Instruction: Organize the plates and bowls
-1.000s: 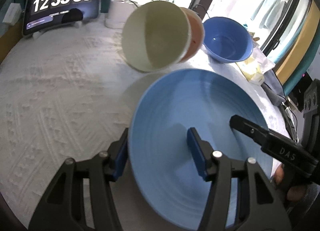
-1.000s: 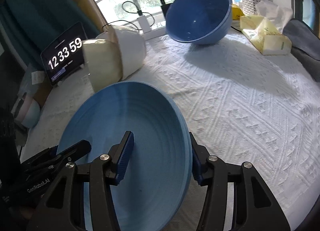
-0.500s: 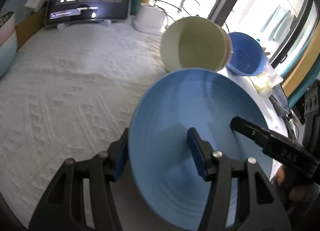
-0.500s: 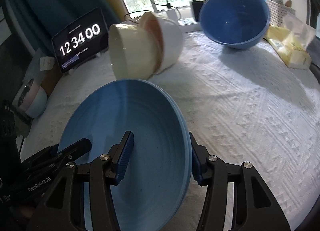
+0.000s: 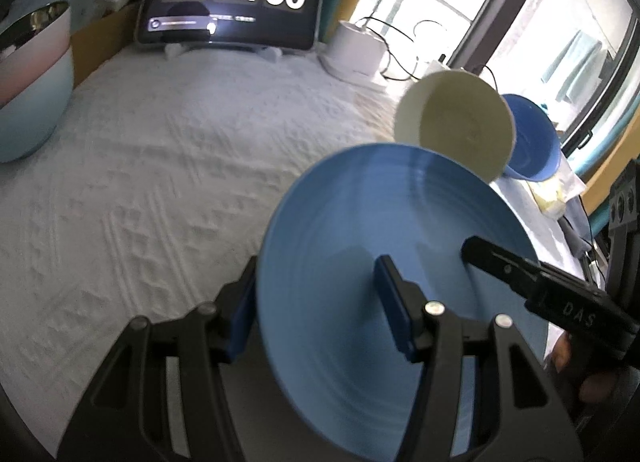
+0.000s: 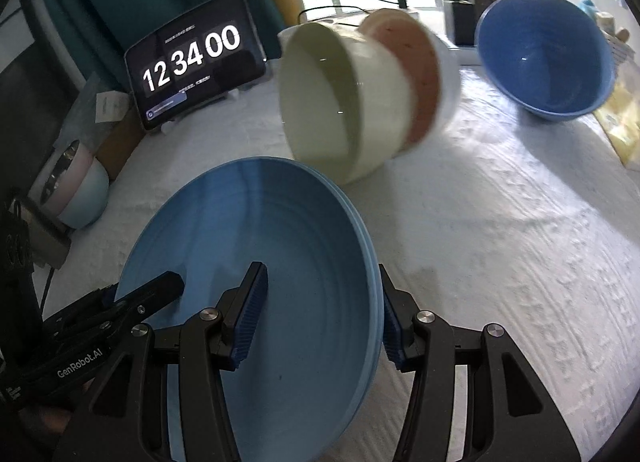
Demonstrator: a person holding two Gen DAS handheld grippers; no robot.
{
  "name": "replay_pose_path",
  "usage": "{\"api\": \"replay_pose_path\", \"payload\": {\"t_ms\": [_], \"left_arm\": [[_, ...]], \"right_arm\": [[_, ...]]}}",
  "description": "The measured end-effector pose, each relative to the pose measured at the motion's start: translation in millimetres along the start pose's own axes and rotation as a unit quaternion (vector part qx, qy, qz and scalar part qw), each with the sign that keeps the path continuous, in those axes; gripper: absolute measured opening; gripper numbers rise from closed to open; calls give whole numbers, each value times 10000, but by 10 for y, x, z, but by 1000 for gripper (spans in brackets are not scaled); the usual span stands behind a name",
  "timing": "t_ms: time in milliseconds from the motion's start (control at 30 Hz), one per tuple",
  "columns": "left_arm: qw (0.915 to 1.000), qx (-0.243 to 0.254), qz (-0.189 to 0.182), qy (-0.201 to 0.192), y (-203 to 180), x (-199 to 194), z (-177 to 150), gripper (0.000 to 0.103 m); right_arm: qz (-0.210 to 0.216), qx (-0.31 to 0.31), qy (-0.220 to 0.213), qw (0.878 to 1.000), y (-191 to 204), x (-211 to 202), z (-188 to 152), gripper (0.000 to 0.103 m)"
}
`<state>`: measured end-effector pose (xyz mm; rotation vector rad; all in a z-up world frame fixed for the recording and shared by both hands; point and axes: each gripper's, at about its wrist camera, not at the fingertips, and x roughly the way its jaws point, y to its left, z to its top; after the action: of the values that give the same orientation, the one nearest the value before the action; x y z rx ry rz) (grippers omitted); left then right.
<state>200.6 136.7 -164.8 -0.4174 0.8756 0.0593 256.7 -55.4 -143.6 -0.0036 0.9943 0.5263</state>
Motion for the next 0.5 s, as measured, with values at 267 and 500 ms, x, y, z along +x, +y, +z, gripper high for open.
{"api": "replay_pose_path", "payload": {"t_ms": [267,500], "left_arm": [[10000,-19,64,-8,171,53,120,57],[9998,24,186,-42,199,93,187,57]], "right_arm": [[18,36,95,9999,125,162,123,56],[-32,64,134,9999,162,250,190,57]]}}
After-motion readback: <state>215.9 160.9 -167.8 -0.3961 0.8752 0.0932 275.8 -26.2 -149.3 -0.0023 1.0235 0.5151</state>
